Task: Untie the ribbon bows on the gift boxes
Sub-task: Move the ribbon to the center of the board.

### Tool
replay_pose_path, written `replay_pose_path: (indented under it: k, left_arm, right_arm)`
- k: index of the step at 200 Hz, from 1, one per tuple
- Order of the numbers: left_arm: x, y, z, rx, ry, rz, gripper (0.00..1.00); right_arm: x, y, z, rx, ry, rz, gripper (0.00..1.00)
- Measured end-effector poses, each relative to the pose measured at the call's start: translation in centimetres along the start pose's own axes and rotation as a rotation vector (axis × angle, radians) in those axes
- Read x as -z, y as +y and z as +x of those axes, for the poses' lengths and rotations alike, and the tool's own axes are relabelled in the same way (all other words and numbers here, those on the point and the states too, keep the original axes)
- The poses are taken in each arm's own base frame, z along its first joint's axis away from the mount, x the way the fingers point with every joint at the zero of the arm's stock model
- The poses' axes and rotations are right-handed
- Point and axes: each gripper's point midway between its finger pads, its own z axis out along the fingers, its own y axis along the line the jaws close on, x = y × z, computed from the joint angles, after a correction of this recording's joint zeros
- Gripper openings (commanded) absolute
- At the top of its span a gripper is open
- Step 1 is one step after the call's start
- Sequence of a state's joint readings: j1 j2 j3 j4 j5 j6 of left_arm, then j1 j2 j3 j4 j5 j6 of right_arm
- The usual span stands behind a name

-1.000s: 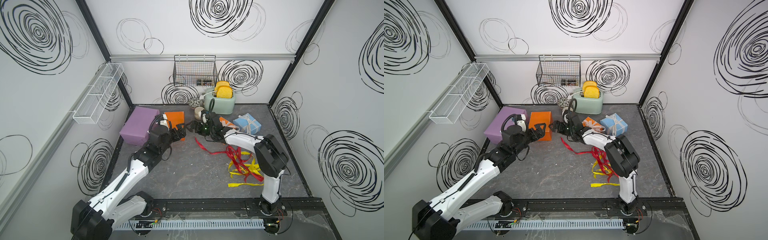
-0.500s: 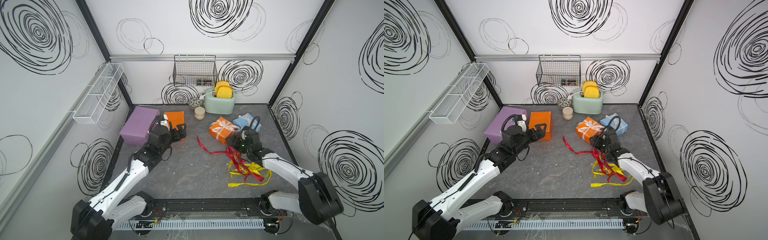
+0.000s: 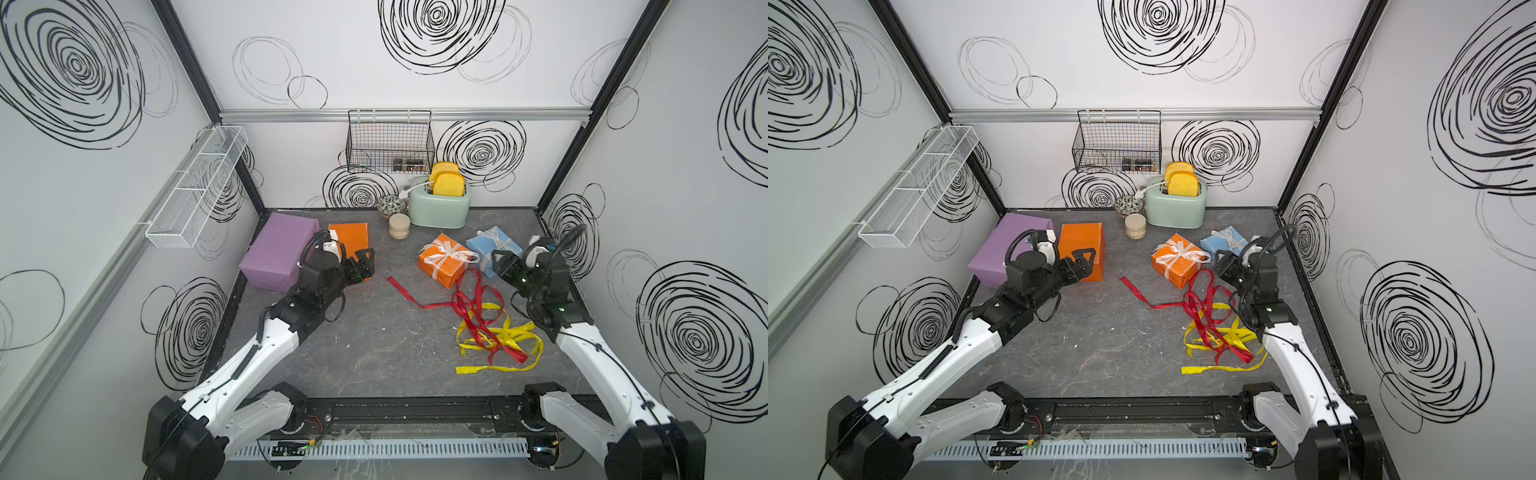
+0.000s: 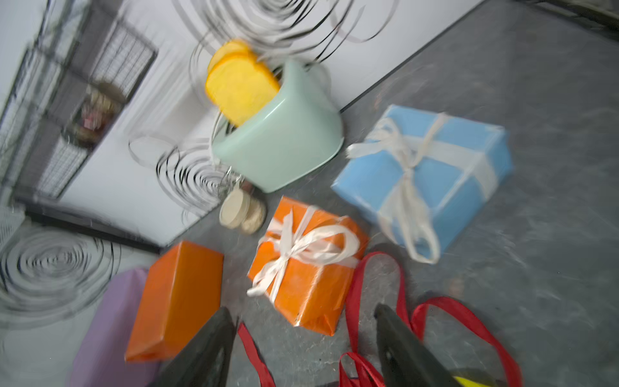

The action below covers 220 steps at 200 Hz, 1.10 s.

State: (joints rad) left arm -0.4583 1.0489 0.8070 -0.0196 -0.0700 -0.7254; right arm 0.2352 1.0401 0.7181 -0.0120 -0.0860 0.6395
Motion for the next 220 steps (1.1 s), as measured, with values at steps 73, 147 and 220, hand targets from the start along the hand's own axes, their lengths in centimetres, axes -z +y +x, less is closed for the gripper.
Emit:
replay_pose_path:
  k: [73,147,220]
  left_arm:
    - [0.0,0.2,0.2,-0.001,0.001,-0.006,0.96]
    - [0.2,0.3,-0.1,0.000,-0.015,-0.013,0.96]
    - [0.2,0.3,-0.2,0.002,-0.014,-0.011,0.96]
  right_arm:
    - [-8.7,12.0,19.0,0.456,0.511,-0.150,0.11]
    - [-17.4,9.4,25.6,0.458,0.664,0.050,0.08]
    - [-15.4,4.5,23.3,0.358,0.614,0.152,0.07]
